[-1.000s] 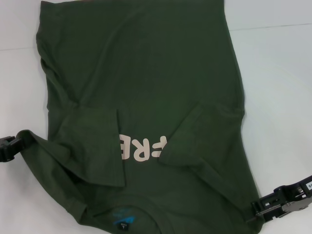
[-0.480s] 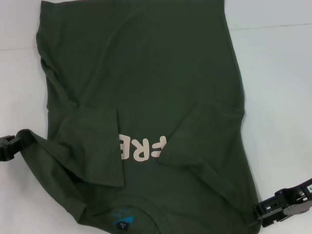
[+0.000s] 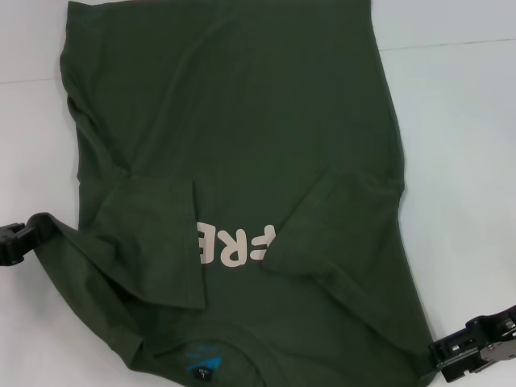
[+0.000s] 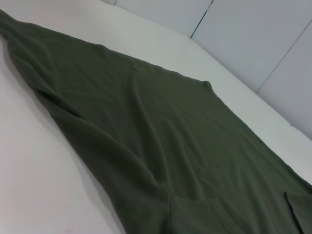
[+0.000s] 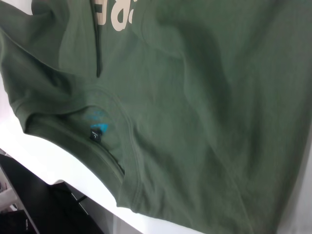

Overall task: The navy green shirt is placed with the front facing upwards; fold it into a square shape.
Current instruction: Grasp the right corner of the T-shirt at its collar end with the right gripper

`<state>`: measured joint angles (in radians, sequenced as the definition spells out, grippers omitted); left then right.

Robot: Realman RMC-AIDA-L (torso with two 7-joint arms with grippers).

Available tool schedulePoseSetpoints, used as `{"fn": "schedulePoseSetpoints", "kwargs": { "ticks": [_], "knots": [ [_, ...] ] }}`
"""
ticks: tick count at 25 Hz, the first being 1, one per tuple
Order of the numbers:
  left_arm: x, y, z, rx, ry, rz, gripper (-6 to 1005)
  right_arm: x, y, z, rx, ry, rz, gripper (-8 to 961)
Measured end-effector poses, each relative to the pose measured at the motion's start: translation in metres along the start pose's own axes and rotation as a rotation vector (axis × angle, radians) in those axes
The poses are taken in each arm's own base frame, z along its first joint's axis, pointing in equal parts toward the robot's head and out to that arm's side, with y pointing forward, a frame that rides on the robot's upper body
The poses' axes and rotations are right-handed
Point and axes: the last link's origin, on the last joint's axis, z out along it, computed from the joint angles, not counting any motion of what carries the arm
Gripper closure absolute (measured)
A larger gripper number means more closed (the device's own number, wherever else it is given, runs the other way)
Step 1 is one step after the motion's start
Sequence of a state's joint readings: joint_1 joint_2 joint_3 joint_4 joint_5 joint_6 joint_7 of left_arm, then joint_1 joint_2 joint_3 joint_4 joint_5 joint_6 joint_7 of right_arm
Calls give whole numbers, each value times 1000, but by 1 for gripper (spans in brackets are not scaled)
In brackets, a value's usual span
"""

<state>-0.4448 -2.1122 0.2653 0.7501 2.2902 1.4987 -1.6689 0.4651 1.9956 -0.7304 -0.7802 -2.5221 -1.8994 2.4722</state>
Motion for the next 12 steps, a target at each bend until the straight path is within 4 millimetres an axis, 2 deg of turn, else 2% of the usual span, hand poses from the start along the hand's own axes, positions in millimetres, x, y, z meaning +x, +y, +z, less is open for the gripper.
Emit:
{"fn": "schedulePoseSetpoints", "kwargs": {
  "ticks": [12],
  "knots": [
    [0,0,0,0,0,0,950,-3,1,2,10,5,-4,69]
  ]
}}
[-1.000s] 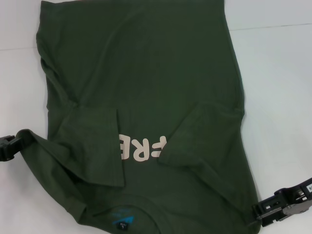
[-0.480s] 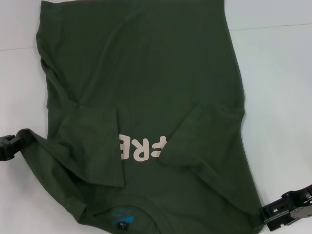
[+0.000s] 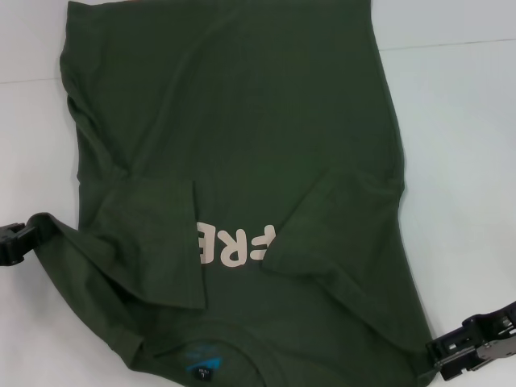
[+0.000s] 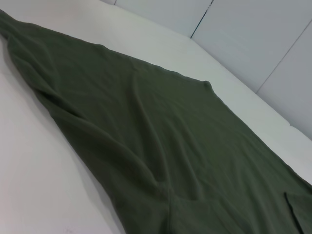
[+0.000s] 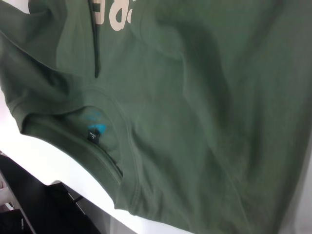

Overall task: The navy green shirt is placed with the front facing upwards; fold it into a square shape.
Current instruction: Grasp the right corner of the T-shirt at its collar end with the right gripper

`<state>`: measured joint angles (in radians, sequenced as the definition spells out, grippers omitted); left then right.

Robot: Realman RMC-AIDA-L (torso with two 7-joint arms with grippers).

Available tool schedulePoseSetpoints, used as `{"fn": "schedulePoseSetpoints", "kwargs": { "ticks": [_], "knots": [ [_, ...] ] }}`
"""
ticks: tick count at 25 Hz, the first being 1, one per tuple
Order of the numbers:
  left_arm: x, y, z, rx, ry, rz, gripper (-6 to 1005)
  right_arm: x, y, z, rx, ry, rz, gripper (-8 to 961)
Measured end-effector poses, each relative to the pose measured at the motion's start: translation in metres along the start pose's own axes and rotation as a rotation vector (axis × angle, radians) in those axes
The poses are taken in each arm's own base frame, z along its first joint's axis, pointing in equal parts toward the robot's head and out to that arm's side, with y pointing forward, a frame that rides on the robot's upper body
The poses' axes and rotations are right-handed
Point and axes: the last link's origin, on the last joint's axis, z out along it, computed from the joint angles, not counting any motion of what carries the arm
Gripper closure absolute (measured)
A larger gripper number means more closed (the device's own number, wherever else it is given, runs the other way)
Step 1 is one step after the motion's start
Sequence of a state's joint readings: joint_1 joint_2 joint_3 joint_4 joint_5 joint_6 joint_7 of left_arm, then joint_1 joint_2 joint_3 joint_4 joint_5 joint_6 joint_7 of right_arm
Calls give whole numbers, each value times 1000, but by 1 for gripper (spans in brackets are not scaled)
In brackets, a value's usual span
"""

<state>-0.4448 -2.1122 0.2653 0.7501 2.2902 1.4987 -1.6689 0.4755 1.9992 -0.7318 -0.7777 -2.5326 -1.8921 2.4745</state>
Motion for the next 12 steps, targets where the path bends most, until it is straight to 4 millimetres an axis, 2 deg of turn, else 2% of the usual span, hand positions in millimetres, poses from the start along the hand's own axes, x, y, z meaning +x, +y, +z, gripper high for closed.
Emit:
{"fn": "schedulePoseSetpoints", "kwargs": {
  "ticks": [4,9,12],
  "knots": [
    [0,0,0,1,0,1,951,-1,1,1,2,6,-1,71],
    [1,-1,-1,2,0,2,951,0,-1,3,14,28,7,137],
    [1,-1,-1,3,0,3,951,-1,-1,2,13,29,7,220]
  ]
}}
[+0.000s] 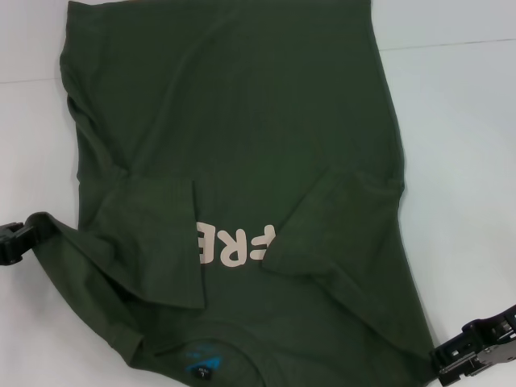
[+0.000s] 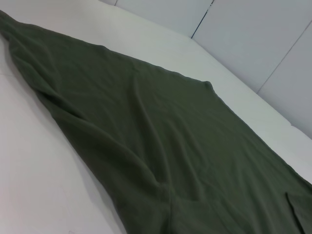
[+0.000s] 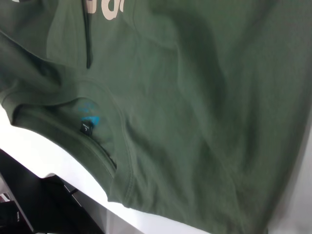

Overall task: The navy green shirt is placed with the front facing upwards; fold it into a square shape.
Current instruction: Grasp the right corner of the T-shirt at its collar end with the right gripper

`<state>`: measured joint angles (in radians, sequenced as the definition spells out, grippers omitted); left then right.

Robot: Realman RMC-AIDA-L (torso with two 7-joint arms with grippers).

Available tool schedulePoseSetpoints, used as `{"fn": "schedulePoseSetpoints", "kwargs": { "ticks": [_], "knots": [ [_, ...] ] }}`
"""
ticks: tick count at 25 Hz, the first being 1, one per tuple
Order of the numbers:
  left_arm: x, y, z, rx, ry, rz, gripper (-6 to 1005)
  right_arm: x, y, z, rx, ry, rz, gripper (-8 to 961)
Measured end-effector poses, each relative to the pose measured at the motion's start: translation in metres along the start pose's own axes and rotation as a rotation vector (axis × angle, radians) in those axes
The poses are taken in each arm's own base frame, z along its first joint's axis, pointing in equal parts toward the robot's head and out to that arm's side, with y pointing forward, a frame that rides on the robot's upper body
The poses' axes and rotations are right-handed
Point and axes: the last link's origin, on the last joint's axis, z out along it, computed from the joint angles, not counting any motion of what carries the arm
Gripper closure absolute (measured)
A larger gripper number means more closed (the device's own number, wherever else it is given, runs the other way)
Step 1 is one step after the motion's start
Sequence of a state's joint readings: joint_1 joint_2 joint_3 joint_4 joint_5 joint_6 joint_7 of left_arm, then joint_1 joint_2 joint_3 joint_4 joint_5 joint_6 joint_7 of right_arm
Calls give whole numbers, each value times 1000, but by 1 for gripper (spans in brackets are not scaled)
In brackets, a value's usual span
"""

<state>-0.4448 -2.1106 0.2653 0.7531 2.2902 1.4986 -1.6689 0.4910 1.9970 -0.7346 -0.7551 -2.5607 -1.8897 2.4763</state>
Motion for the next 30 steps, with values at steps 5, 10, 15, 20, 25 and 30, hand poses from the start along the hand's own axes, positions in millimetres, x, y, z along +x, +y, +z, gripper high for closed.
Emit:
{"fn": "schedulePoseSetpoints", "kwargs": {
  "ticks": [5,10,15,20,25,30],
  "knots": [
    [0,0,0,0,0,0,950,0,-1,-1,3,-1,3,339],
    [1,-1,0,4,0,2,950,-1,-3,-6,14,-7,16,428],
    [2,-2,0,11,1,2,951,-2,-4,-9,18,-6,25,497],
    [1,-2,0,12,1,2,950,-1,-5,-9,31,6,31,502],
    [3,-2,0,8,10,2,951,-2,-6,-9,41,1,32,515],
    [3,-2,0,8,11,4,950,-5,-6,-7,44,-7,25,529]
  ]
}}
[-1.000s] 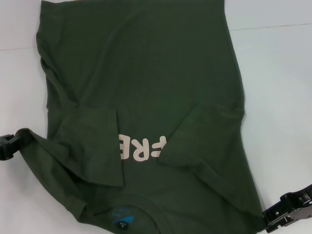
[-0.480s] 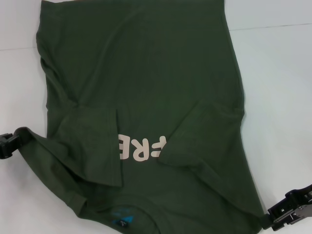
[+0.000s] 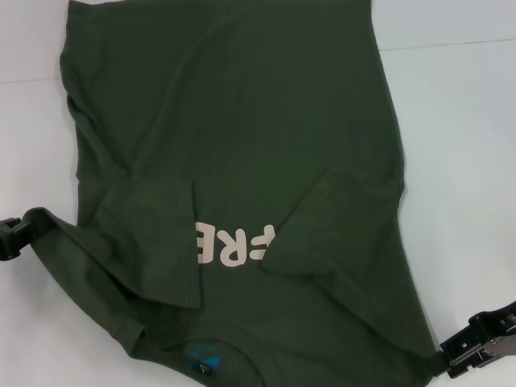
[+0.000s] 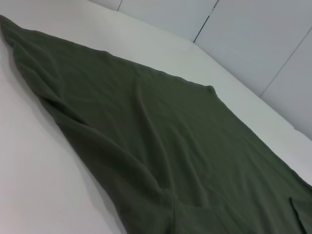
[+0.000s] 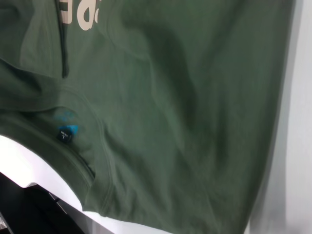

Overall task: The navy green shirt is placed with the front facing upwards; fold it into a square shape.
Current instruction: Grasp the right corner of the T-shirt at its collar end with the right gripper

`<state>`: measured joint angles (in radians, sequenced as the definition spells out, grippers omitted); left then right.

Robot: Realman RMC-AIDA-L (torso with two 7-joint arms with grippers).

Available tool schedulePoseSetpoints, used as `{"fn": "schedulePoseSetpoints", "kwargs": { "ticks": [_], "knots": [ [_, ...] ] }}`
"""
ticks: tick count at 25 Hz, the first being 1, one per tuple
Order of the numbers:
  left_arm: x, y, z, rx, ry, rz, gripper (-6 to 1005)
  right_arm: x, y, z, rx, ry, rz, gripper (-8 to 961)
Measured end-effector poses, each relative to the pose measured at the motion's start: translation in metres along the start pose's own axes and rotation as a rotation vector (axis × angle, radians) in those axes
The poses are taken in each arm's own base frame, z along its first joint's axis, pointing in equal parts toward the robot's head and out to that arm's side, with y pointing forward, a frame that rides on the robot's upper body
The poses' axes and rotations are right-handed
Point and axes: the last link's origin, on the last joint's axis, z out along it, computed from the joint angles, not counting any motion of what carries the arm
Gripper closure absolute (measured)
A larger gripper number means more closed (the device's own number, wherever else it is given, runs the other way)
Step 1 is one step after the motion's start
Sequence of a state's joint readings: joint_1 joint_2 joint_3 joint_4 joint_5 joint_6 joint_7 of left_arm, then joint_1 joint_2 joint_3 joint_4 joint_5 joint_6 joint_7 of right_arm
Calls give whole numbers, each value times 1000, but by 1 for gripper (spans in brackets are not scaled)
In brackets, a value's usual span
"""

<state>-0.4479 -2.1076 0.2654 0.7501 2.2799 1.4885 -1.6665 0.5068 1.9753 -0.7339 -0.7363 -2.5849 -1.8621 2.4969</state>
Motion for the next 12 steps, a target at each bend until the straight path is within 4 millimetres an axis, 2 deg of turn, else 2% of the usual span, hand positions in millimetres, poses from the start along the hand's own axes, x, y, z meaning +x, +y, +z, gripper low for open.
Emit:
{"fn": "schedulePoseSetpoints", "kwargs": {
  "ticks": [12],
  "knots": [
    [0,0,0,0,0,1,950,0,1,4,2,13,-8,560]
  ]
}}
